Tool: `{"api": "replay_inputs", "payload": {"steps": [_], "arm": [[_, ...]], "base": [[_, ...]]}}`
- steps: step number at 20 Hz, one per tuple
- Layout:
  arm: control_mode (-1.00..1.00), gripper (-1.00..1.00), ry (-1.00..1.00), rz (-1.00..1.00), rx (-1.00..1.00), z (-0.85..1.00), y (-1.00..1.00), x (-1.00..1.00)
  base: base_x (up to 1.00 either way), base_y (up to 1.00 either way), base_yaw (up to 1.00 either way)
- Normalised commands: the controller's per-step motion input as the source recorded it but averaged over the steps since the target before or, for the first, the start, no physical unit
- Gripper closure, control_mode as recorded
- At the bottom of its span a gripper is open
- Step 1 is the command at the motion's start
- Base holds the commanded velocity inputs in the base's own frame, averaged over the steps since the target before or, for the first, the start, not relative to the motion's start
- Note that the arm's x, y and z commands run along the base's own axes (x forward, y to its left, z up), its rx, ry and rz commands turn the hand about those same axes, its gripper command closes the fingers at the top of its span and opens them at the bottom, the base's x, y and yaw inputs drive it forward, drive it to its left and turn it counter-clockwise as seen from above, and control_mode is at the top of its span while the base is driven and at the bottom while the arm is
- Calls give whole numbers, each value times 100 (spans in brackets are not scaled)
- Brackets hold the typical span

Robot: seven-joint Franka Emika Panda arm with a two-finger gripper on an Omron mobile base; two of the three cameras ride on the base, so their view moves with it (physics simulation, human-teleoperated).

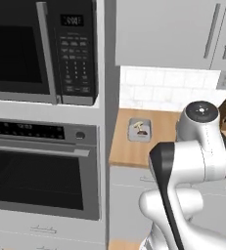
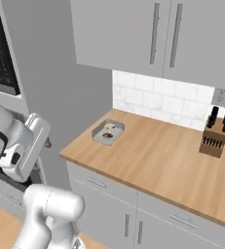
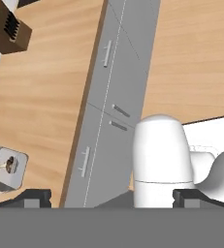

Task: Take the meat container that has the steak and place it on the second highest rack of the freezer. Then take the vegetable container that has the mushrooms and place it on the highest rack of the freezer.

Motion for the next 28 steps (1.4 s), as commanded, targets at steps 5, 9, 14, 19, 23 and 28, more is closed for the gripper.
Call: {"api": "replay_inputs", "payload": {"steps": [5, 9, 14, 19, 23, 28], "arm": [[100, -100, 0, 0, 0, 0, 0, 0], [100, -100, 0, 0, 0, 0, 0, 0], [-100, -100, 0, 0, 16, 0, -30, 38], [-100, -100, 0, 0, 6, -1, -3, 58], [-100, -100, 0, -1, 0, -22, 2, 61], [-100, -100, 0, -11, -2, -45, 9, 51]], "base": [[41, -36, -1], [34, -36, -1], [0, 0, 0], [0, 0, 0], [0, 0, 0], [0, 0, 0]]}}
